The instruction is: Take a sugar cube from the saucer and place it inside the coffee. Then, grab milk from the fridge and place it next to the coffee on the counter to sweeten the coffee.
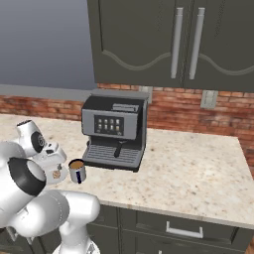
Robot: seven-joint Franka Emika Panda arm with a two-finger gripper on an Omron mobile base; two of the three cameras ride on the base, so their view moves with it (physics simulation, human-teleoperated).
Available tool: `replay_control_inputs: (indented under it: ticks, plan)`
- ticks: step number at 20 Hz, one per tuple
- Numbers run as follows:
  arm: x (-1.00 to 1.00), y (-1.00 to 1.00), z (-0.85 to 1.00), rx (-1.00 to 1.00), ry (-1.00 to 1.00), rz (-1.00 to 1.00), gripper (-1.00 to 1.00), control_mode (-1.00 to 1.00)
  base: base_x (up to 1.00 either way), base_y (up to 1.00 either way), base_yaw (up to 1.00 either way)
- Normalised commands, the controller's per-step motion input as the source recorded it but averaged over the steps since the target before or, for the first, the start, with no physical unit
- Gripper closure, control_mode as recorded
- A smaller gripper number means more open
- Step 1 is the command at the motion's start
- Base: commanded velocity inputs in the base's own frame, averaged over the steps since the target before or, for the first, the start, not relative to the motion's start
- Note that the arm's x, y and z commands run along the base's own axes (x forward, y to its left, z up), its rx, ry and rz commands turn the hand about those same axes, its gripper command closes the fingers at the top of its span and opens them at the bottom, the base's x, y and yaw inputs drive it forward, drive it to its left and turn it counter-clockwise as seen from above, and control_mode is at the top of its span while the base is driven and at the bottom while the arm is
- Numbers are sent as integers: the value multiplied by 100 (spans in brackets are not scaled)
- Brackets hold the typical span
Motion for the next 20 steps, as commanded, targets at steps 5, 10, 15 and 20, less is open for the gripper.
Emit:
replay_control_inputs:
  ticks: [5, 10, 15, 20]
  plan:
    - [16, 0, -16, -7, 3, 14, -100, -100, 0, 0, 0]
    - [25, 0, -18, -6, 4, 14, -100, -100, 0, 0, 0]
    - [5, 0, -5, -1, 5, 10, -100, -100, 0, 0, 0]
    - [0, 0, 0, 0, 9, 3, -100, -100, 0, 0, 0]
